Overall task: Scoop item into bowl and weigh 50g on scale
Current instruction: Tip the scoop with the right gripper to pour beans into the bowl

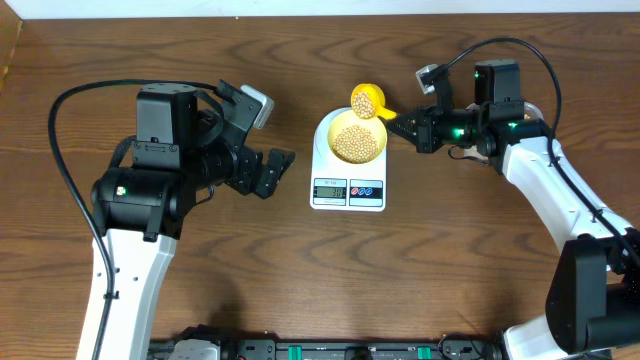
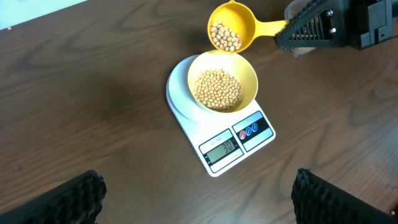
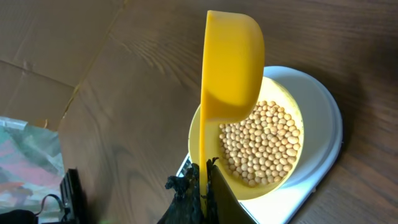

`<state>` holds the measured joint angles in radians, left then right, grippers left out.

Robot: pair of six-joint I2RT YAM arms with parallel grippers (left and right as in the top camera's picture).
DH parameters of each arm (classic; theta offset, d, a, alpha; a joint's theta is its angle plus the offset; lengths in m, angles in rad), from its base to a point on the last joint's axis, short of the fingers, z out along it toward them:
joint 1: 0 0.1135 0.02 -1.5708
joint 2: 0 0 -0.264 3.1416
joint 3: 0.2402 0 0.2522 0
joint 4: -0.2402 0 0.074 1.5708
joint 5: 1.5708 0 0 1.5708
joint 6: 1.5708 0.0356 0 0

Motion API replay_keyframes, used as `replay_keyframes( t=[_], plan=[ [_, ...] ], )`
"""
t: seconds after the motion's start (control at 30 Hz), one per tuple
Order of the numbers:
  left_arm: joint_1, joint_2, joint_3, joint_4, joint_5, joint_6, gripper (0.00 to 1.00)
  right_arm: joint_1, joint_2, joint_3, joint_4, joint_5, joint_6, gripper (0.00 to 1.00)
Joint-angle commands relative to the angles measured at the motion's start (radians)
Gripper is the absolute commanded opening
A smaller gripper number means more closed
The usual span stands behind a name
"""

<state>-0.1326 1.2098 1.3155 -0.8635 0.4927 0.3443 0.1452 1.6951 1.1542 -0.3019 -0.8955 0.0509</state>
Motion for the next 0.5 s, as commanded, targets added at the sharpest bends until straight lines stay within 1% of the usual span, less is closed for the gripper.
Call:
replay_keyframes(
  t=[0.0, 0.23, 0.47],
  plan=[
    [0.004, -0.002, -0.002, 0.0, 0.013, -0.001, 0.98, 0.008, 0.006, -0.005, -0.003, 0.007, -0.032, 0.01],
    [0.004, -0.002, -0.002, 0.0, 0.013, -0.001, 0.98, 0.008, 0.006, -0.005, -0.009, 0.007, -0.094, 0.01],
    [0.004, -0.002, -0.002, 0.0, 0.013, -0.001, 0.97, 0.008, 0.006, -0.005, -0.028, 0.008, -0.214, 0.01]
  ],
)
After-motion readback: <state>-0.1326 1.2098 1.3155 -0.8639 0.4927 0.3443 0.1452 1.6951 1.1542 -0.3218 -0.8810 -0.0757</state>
